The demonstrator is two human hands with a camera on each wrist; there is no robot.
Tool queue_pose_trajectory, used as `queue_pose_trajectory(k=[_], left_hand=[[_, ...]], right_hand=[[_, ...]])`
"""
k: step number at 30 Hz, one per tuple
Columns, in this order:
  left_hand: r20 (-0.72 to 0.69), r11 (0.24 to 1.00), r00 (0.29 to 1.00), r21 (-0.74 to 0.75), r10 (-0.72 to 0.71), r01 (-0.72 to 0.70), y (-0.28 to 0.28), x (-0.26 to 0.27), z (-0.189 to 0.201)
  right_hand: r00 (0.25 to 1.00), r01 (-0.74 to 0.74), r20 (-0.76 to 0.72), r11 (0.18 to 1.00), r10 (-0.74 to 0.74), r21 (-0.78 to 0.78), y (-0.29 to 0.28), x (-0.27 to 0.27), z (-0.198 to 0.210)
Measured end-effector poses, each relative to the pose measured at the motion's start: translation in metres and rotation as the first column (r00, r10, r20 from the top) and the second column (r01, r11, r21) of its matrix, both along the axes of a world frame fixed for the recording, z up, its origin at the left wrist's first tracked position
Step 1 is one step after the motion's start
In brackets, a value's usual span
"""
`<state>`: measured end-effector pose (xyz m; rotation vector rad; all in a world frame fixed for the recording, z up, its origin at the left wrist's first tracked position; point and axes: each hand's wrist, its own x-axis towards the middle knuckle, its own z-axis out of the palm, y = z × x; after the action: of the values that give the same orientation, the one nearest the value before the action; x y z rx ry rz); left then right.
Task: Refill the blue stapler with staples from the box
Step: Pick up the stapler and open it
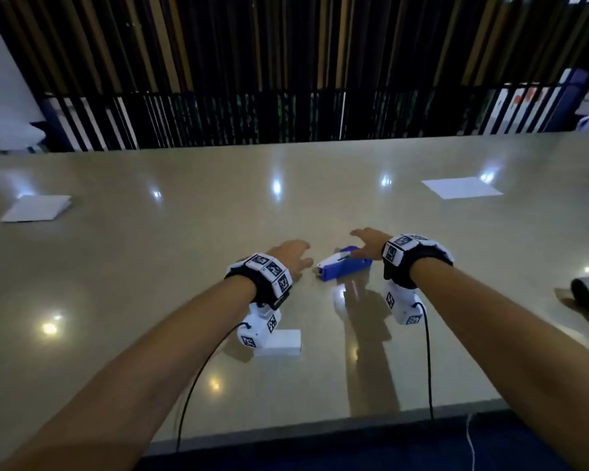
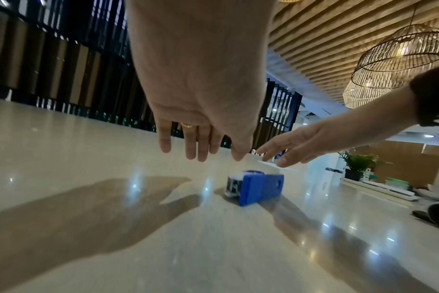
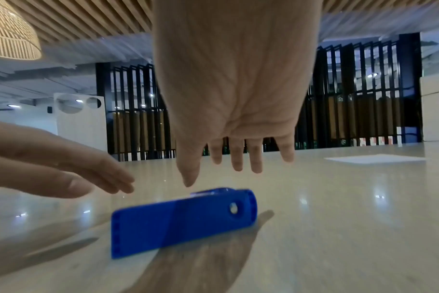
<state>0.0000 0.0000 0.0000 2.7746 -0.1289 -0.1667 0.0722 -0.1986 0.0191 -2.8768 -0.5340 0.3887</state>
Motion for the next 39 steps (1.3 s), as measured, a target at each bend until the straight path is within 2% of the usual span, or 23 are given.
queue_pose_trajectory(k=[9,14,18,20,22,24,26,29,31,35,39], left_hand=[[-0.06,0.994,0.998,-0.107,-0.025,0.018,-0.047,0.019,-0.017],[-0.069,1.0,0.997,-0.01,-0.03,0.029,-0.062,0.027,-0.019],[-0.131,0.998,0.99,0.028,0.06,-0.057,-0.06,0.03,-0.02],[-0.132,0.994,0.985,-0.019,0.107,-0.11,-0.054,0.029,-0.019],[-0.124,0.976,0.981,-0.137,0.15,-0.167,-0.046,0.026,-0.014],[-0.117,0.929,0.977,-0.31,0.176,-0.204,-0.034,0.022,-0.009],[-0.077,0.882,0.974,-0.414,0.213,-0.225,-0.021,0.016,-0.003],[0.0,0.782,0.966,-0.588,0.257,-0.208,-0.003,0.002,0.003],[0.049,0.733,0.961,-0.657,0.272,-0.175,0.008,-0.011,0.005],[0.165,0.723,0.927,-0.676,0.337,-0.142,0.035,-0.036,0.002],[0.27,0.77,0.907,-0.632,0.323,-0.086,0.059,-0.063,-0.004]], right_hand=[[0.982,0.183,-0.07,0.978,-0.177,0.098,-0.003,-0.011,-0.025],[0.973,0.225,-0.099,0.953,-0.208,0.204,0.001,-0.012,-0.028],[0.98,0.197,-0.082,0.925,-0.18,0.326,0.005,-0.017,-0.025],[0.988,0.149,-0.038,0.902,-0.146,0.404,0.008,-0.021,-0.022],[0.992,0.085,0.034,0.857,-0.119,0.508,0.015,-0.025,-0.017],[0.987,0.002,0.128,0.809,-0.095,0.588,0.025,-0.031,-0.008],[0.975,-0.08,0.208,0.749,-0.078,0.658,0.039,-0.037,0.002],[0.965,-0.16,0.255,0.635,-0.061,0.756,0.062,-0.044,0.011],[0.963,-0.193,0.268,0.603,-0.036,0.774,0.074,-0.049,0.011],[0.97,-0.201,0.243,0.592,0.008,0.781,0.098,-0.064,0.002],[0.998,0.003,-0.035,0.533,0.05,0.846,0.123,-0.086,-0.008]])
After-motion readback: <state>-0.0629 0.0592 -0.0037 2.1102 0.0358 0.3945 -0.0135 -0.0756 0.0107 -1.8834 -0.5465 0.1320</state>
